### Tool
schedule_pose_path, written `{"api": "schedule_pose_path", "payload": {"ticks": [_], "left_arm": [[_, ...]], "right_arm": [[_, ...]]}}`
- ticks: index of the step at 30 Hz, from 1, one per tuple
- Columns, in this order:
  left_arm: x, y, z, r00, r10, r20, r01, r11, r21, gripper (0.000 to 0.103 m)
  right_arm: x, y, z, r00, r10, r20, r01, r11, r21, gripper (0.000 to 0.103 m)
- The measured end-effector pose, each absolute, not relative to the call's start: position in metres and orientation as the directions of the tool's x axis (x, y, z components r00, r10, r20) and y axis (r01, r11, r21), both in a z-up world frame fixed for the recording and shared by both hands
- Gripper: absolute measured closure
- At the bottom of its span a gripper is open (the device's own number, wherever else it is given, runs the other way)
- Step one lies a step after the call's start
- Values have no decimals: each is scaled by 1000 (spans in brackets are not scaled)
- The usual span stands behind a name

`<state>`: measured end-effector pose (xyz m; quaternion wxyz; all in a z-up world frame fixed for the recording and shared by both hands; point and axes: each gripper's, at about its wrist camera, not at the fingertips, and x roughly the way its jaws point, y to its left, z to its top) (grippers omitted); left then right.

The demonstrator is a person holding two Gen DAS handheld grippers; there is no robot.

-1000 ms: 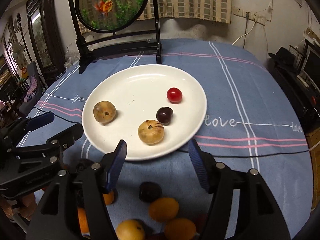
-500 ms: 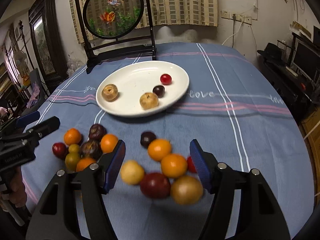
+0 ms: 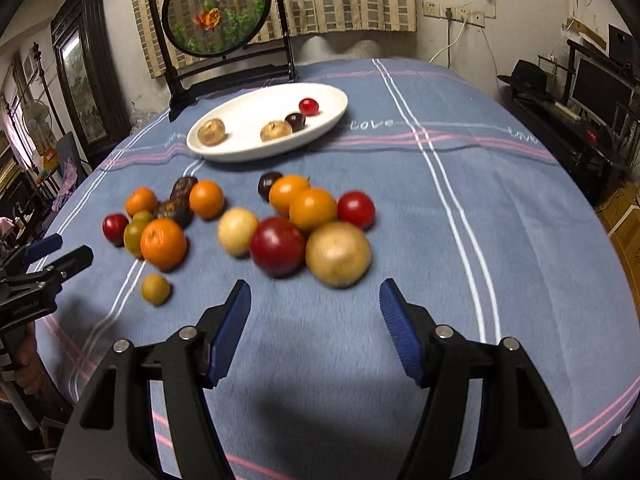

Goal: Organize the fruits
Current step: 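Move both open grippers back toward the fruit cluster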

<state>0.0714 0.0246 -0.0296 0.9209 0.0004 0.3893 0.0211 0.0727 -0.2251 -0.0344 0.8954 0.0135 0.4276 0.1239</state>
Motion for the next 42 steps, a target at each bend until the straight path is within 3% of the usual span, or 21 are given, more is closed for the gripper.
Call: {"api": "schedule_pose_path", "payload": {"ticks": [7,25,30,42], "left_arm": [[71,30,-40,674,96,-732,-57,995,78,8],[100,47,-55,626,103,-773,-79,994,69,10],[112,59,-61,588,82,-804,-91,995,35,18],[137,58,-67,558,60,-828,-83,996,17,26]], "right_arm": [[70,-218,-45,586,240,-774,-235,964,122,36],[76,-220,-55,547,260,-796,-255,957,137,36],[82,-220,-57,530,270,-804,-254,955,153,36],[92,-215,-55,513,291,-808,-278,946,164,36]]}}
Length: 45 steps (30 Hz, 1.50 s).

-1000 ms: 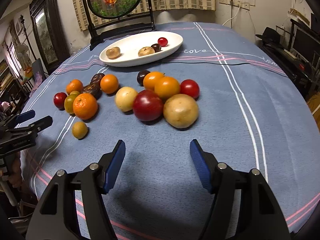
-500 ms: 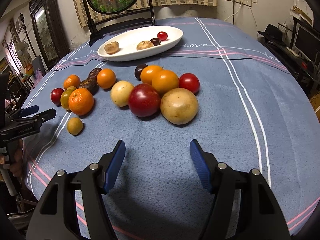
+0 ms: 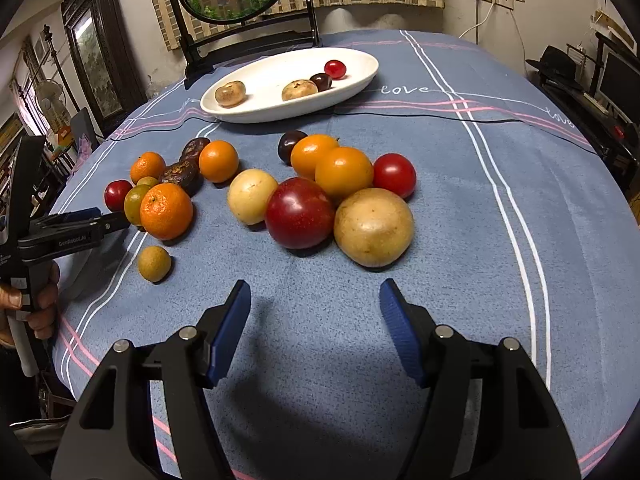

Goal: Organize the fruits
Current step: 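Move both open grippers back toward the fruit cluster, then grasp the large red plum with the left gripper while the right grasps the pale pomelo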

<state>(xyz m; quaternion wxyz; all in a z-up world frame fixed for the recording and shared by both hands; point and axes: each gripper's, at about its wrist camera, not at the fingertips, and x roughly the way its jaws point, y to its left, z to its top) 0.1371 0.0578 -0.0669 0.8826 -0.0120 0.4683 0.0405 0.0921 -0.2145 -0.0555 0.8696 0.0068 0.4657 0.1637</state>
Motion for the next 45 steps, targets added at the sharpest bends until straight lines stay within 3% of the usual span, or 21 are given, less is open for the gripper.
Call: {"api": "schedule_pose_path", "payload": {"ticks": [5,10,19,27,40,45], "left_arm": [[146,56,-68,558,54,-828,-84,996,8,27],[146,56,-68,564,44,-825,-82,997,-2,35],[148,56,-64,574,9,-819,-73,996,-41,62],[142,58,-65,588,0,-809,-81,995,-59,62],[136,55,-66,591,7,-807,-80,996,-50,62],[136,56,-66,592,0,-806,-80,995,-59,62]], "right_arm": [[92,-215,-56,507,298,-809,-282,944,171,36],[92,-211,-55,504,302,-809,-292,941,170,36],[92,-206,-57,494,292,-819,-291,943,161,36],[92,-213,-57,494,280,-823,-260,951,167,36],[113,-211,-61,510,111,-853,-234,972,-13,36],[130,-206,-62,496,121,-860,-270,963,-21,36]]}}
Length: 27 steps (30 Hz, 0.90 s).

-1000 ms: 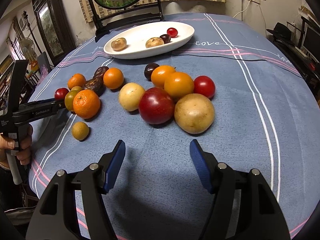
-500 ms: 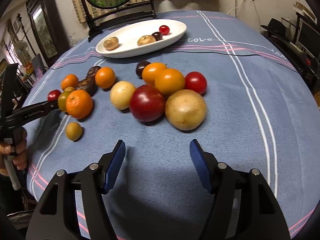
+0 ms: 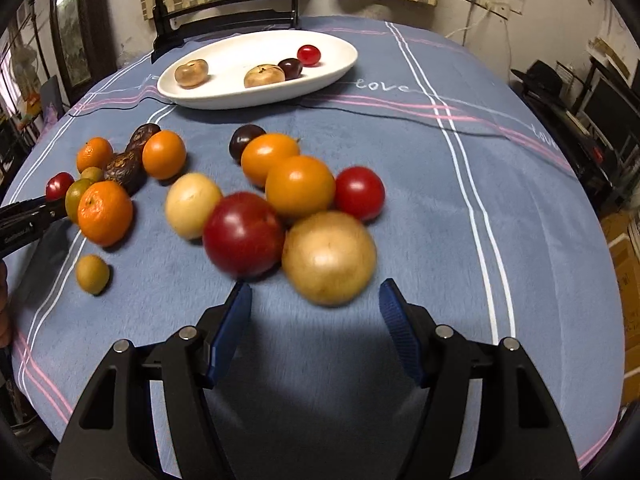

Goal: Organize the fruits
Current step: 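Grasp the large red plum with the left gripper while the right grasps the pale pomelo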

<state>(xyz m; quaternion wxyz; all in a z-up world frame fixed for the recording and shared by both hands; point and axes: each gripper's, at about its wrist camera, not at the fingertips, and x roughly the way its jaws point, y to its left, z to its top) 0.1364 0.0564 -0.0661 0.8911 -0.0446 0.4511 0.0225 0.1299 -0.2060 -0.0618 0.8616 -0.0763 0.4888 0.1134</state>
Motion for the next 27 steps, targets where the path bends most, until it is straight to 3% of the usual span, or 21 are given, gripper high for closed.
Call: {"api": "schedule_pose_path", "payload": {"ticks": [6,8,27], "left_arm": [[137,56,-66,592,0,-806,-80,995,-59,62],[136,56,-66,592,0,-806,-81,995,-59,62],[125,57,-62,583,-9,-813,-89,993,-75,63]], "right_arm": [[140,-204,-62,510,134,-850,-272,962,-11,42],[138,-208,-60,524,127,-842,-256,967,-13,58],[108,-222,-41,562,210,-800,-262,963,68,59]]}}
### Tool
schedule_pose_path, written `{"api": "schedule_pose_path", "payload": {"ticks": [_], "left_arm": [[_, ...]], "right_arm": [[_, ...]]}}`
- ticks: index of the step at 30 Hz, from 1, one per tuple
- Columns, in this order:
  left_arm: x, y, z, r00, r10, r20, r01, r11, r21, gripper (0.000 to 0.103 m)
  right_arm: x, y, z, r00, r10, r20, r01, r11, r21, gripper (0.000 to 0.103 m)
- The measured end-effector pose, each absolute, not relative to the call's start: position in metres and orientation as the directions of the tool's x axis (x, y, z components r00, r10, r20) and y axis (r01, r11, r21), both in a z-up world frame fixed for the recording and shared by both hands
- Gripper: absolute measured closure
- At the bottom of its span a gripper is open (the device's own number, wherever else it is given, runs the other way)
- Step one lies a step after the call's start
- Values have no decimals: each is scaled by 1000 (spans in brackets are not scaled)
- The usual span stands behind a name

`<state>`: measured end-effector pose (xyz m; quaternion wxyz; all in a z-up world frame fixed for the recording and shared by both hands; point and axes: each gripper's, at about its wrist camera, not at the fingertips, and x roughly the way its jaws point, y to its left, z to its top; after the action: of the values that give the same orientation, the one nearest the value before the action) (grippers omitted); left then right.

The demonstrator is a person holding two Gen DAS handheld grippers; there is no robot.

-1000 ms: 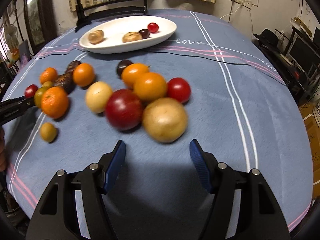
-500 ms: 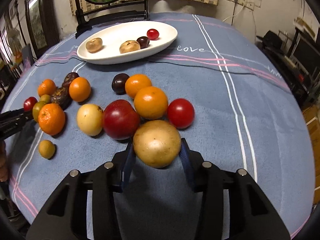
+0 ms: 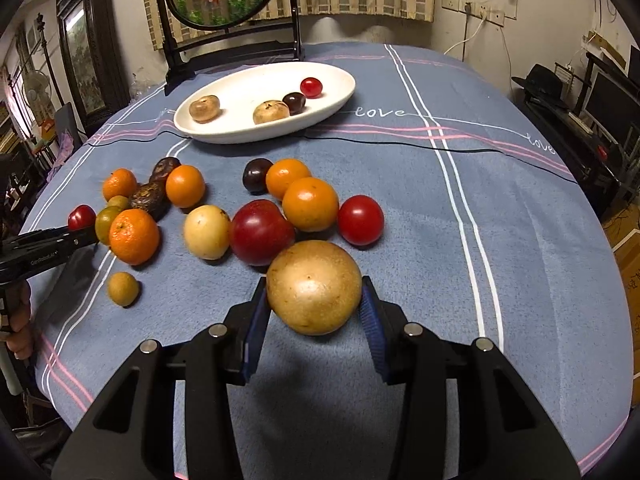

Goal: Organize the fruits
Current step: 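Grasp the large red plum with the left gripper while the right grasps the pale pomelo, then carry the red plum and pale pomelo over the white plate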

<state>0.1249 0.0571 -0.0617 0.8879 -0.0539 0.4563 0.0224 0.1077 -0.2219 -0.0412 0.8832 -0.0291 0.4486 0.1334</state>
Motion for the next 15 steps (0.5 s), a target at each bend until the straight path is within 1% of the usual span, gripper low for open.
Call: {"api": "schedule_pose_path", "payload": {"ticks": [15], "left_arm": [[109,52,-37,629,-15,-778,-72,994,-77,63]], "right_arm": [[93,-219,-31,573,258,-778,-301,949,93,59]]}}
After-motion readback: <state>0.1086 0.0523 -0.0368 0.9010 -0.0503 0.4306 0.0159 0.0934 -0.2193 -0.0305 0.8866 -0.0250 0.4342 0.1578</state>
